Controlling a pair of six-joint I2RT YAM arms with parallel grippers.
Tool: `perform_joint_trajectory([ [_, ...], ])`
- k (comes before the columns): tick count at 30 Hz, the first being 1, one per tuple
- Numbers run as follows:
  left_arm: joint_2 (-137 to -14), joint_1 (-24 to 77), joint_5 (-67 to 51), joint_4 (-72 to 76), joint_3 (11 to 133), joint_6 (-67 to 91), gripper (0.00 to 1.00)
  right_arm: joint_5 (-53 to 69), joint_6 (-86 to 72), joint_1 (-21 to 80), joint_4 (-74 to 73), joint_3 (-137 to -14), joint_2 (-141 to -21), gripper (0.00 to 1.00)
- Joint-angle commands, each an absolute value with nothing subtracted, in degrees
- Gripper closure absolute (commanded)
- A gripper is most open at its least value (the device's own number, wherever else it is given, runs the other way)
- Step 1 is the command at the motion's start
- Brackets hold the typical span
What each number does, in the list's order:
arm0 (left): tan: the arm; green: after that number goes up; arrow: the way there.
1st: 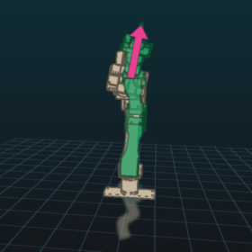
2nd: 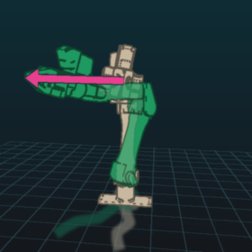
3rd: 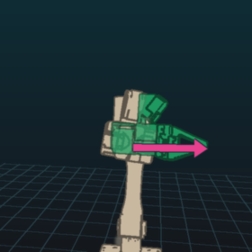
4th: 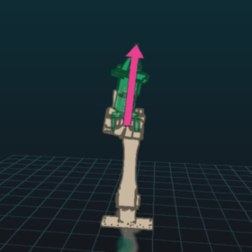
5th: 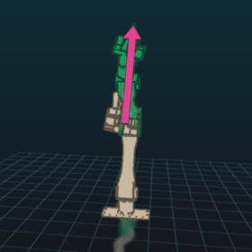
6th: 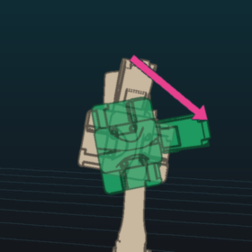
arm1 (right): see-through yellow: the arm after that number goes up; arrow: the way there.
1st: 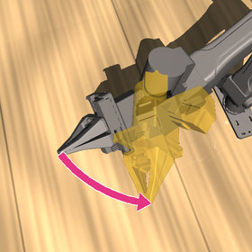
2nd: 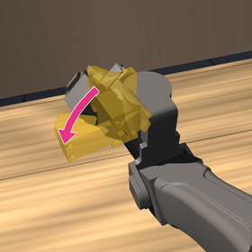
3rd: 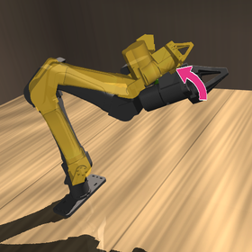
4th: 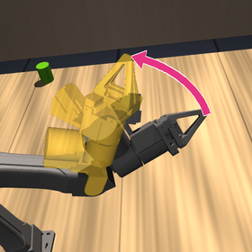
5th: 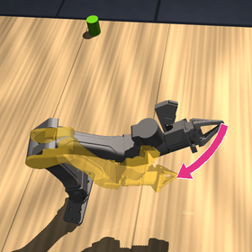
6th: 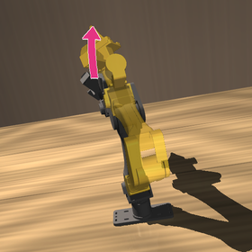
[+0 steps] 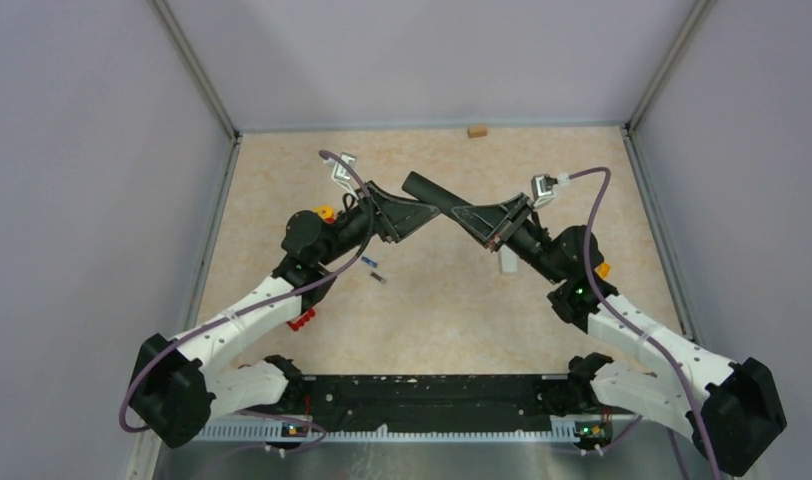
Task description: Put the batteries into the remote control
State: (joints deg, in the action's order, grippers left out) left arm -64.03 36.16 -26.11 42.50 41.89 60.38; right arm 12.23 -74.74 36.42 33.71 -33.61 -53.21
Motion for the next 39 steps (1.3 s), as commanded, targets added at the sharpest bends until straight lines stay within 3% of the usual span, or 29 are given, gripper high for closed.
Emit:
perform_joint_trajectory([
  [1, -64.61, 36.43, -23.20, 47.96, 43.23, 61.99, 0.30, 12.48, -78.31, 37.93, 41.41, -32.71, -54.41, 1.00],
  [10, -67.58, 36.34, -20.83, 55.60, 41.44, 66.92, 0.44, 15.06, -78.67, 38.80, 42.79, -32.48, -55.37, 1.00],
  [20, -68.61, 36.33, -22.20, 56.14, 41.49, 67.90, 1.00, 13.57, -76.16, 39.90, 40.00, -32.16, -55.18, 1.00],
  [21, -68.31, 36.32, -22.12, 54.95, 41.51, 67.15, 1.00, 13.85, -74.77, 39.90, 40.05, -32.10, -54.89, 0.98],
  [24, -67.69, 35.76, -22.95, 53.37, 41.56, 65.93, 1.00, 13.07, -69.85, 39.90, 34.38, -32.75, -52.44, 0.52],
  [26, -67.51, 34.76, -25.63, 52.96, 42.02, 65.74, 1.00, 10.46, -66.67, 39.91, 27.14, -34.15, -50.34, 0.41],
  [32, -66.61, 32.88, -29.92, 51.01, 43.20, 65.61, 1.00, 9.70, -63.67, 39.50, 23.30, -35.51, -49.58, 0.40],
  [39, -66.84, 31.92, -34.18, 48.44, 45.67, 66.16, 1.00, 13.89, -63.02, 39.02, 32.56, -34.89, -53.78, 0.44],
])
